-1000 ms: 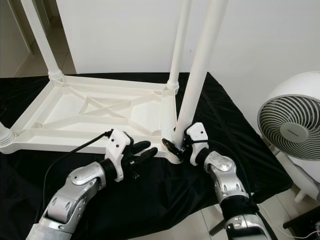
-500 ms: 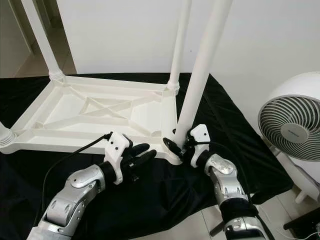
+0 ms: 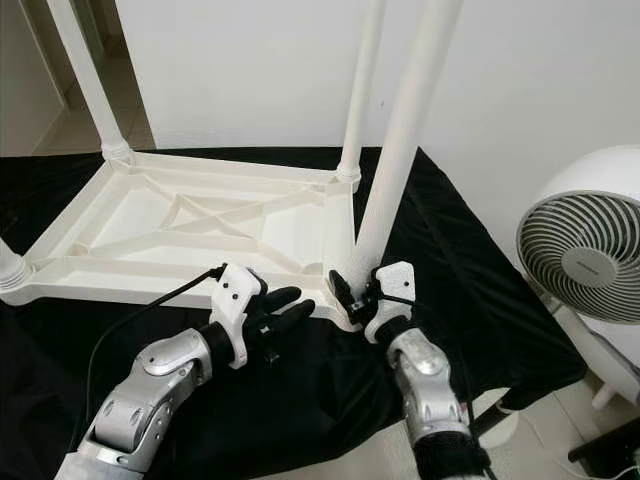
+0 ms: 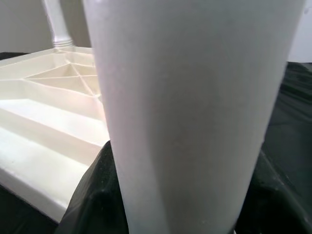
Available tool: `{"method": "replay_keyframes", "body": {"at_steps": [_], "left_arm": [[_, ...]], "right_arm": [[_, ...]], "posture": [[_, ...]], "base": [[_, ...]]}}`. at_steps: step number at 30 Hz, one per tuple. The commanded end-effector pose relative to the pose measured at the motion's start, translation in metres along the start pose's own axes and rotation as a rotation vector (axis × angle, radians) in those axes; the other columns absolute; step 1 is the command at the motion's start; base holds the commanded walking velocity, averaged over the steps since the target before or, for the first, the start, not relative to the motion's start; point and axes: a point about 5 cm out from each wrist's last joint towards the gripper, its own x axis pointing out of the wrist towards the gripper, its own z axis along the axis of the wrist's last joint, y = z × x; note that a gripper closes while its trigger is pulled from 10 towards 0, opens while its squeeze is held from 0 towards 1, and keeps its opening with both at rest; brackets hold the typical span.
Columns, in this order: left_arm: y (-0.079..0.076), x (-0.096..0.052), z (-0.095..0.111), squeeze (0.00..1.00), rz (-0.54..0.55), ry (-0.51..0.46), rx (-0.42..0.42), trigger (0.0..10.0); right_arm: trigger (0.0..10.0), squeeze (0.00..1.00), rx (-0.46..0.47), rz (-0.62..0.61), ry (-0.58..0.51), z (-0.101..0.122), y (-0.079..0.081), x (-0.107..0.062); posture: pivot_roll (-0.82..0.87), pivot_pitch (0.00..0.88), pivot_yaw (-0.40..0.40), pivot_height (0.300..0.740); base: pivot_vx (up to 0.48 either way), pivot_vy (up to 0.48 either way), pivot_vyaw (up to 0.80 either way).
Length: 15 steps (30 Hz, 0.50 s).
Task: Building children table
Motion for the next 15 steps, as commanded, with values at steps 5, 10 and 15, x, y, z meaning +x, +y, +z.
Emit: {"method": "replay_keyframes", "body": {"at_steps": [5, 10, 15], "left_arm": [[-0.003, 0.003, 0.000, 0.00, 0.012, 0.000, -0.014, 10.0], [-0.007, 0.003, -0.001, 0.00, -0.004, 0.002, -0.019, 10.0], [-0.008, 0.003, -0.005, 0.00, -0.015, 0.012, -0.023, 10.0]], "right_arm": [[0.0, 0.00, 0.035, -0.227, 0.072, -0.013, 0.012, -0.012], [0.0, 0.00, 0.084, -0.187, 0.074, -0.012, 0.037, -0.015], [10.0, 0.00, 0.079, -0.152, 0.073, -0.008, 0.046, -0.015]], "posture": [[-0.01, 0.061, -0.023, 0.740], [-0.01, 0.067, -0.025, 0.740], [-0.01, 0.064, -0.029, 0.740]], "base": [[0.000, 0.000, 0.00], [0.000, 0.000, 0.00], [0.000, 0.000, 0.00]]}}
